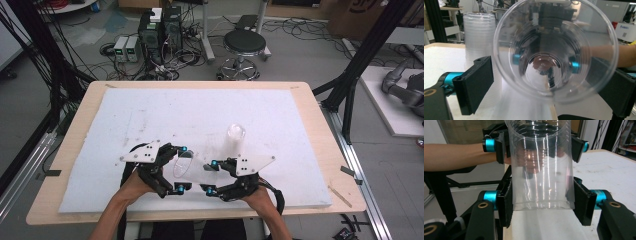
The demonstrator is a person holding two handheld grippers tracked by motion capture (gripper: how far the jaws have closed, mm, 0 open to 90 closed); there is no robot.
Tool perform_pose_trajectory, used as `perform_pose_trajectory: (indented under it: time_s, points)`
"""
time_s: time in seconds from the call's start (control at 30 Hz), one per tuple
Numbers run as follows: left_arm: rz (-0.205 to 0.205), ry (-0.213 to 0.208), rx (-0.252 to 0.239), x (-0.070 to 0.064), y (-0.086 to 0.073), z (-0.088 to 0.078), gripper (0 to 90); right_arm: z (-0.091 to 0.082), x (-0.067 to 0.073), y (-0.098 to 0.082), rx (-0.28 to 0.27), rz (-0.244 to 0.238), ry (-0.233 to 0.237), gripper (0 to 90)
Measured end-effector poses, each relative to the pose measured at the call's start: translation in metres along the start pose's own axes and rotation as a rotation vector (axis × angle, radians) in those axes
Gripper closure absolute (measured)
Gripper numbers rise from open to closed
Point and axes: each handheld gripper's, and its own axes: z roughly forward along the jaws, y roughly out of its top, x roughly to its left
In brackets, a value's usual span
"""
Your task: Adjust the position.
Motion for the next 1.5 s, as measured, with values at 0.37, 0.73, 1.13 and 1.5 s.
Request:
perform_pose_trajectory:
  time_s: [0.37,0.73,1.13,1.5]
  points:
    - [0.007,-0.023,-0.022,-0.001,0.005,0.003,12.3,-0.001,0.000,-0.001,-0.032,-0.009,0.007,42.4]
    - [0.016,-0.040,-0.033,-0.001,0.006,0.007,19.5,0.000,0.000,-0.004,-0.038,-0.007,0.013,42.4]
    - [0.040,-0.036,-0.034,-0.002,0.006,0.006,31.0,0.001,-0.001,-0.005,-0.032,-0.007,0.010,42.3]
    - [0.039,-0.030,-0.017,-0.003,0.006,0.004,31.1,0.012,0.004,-0.004,0.060,0.003,0.034,16.4]
